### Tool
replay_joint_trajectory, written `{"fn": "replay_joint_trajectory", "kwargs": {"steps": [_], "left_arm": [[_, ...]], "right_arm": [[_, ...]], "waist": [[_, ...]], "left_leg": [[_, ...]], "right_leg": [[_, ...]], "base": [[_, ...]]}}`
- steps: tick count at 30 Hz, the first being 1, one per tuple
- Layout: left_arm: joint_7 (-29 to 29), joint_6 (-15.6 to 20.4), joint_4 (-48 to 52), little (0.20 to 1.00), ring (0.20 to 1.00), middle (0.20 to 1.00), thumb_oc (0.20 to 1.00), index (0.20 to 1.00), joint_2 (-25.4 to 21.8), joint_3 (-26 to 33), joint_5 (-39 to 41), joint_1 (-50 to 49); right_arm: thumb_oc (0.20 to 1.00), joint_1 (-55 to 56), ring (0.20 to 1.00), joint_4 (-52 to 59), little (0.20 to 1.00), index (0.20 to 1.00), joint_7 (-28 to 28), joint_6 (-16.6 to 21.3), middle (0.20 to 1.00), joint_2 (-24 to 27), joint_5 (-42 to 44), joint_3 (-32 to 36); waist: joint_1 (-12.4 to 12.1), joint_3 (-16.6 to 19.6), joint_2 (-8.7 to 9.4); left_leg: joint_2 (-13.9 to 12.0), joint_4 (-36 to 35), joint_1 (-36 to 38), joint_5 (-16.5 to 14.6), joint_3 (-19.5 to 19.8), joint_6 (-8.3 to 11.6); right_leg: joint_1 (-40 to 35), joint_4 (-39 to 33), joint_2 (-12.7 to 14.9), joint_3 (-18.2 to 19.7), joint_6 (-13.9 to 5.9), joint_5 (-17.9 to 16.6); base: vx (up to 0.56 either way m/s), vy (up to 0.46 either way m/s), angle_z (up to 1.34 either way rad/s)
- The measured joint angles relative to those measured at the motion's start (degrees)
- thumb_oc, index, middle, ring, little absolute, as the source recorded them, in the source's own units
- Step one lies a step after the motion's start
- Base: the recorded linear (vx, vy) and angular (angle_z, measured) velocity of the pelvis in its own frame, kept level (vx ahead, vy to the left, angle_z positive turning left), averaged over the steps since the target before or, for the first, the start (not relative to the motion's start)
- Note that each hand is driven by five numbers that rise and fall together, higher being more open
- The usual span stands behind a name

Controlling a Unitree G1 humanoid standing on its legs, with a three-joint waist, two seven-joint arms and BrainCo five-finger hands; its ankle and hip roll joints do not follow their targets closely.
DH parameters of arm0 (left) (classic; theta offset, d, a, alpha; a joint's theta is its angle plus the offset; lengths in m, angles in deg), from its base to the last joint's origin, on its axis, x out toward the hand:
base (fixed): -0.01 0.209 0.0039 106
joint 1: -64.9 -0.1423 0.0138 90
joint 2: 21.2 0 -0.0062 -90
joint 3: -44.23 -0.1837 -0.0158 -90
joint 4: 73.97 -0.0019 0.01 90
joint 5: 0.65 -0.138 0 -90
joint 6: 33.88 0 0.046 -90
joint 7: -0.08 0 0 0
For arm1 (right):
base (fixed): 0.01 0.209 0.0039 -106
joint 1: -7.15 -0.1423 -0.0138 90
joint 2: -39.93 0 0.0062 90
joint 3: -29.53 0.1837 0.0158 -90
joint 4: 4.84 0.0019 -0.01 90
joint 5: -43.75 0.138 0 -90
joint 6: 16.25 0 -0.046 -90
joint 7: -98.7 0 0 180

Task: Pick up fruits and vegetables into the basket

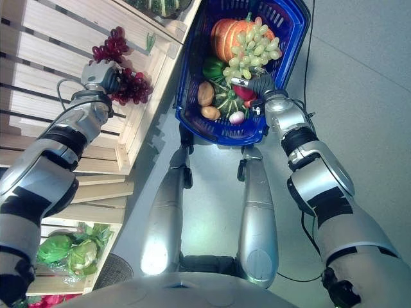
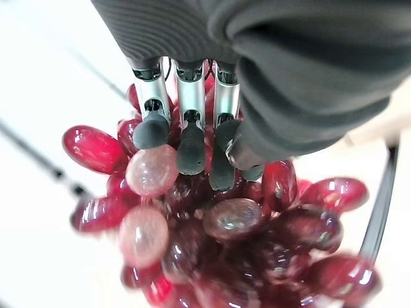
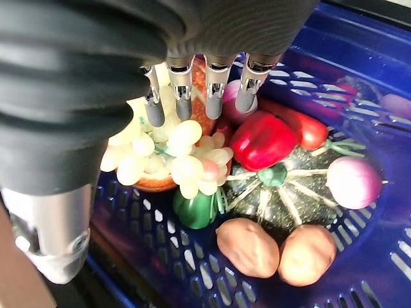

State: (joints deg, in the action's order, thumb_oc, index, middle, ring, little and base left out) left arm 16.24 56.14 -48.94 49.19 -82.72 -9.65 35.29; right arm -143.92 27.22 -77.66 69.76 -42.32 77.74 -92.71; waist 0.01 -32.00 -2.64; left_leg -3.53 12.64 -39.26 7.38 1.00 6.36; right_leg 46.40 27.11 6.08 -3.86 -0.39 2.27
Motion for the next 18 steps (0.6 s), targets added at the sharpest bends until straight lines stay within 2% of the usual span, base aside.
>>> {"fn": "replay_joint_trajectory", "kwargs": {"steps": [4, 7, 18], "left_arm": [[-2.02, 2.75, 2.91, 0.200, 0.200, 0.200, 0.200, 0.200, -0.10, 5.19, 10.33, -3.49], [-2.52, 3.60, 3.94, 0.200, 0.200, 0.200, 0.200, 0.200, -0.11, 8.01, 13.93, -4.91], [-2.13, 6.49, 4.08, 0.200, 0.200, 0.200, 0.200, 0.200, -0.16, 7.41, 12.38, -3.72]], "right_arm": [[1.000, 2.89, 1.000, 3.31, 1.000, 1.000, 0.35, 0.14, 1.000, 0.03, 0.38, 0.31], [1.000, 4.51, 1.000, 3.98, 1.000, 1.000, 0.86, 0.15, 1.000, 0.39, 0.38, 0.99], [1.000, 4.63, 1.000, 3.97, 1.000, 1.000, -0.30, 0.36, 1.000, 2.04, 0.45, 0.98]], "waist": [[-0.38, 0.00, 0.00], [-0.60, 0.00, 0.00], [-0.65, -0.01, 0.00]], "left_leg": [[0.00, 0.01, 0.14, -0.01, 0.03, 0.02], [-0.01, -0.03, 0.02, -0.01, 0.04, 0.02], [-0.07, -0.27, -0.46, -0.05, 0.04, 0.06]], "right_leg": [[-0.01, -0.03, 0.01, 0.00, -0.05, 0.03], [0.14, -0.06, 0.01, 0.01, -0.29, 0.18], [0.48, -0.25, -0.06, -0.07, -0.01, -0.02]], "base": [[0.00, 0.000, 0.00], [0.00, 0.000, 0.00], [0.00, 0.000, 0.00]]}}
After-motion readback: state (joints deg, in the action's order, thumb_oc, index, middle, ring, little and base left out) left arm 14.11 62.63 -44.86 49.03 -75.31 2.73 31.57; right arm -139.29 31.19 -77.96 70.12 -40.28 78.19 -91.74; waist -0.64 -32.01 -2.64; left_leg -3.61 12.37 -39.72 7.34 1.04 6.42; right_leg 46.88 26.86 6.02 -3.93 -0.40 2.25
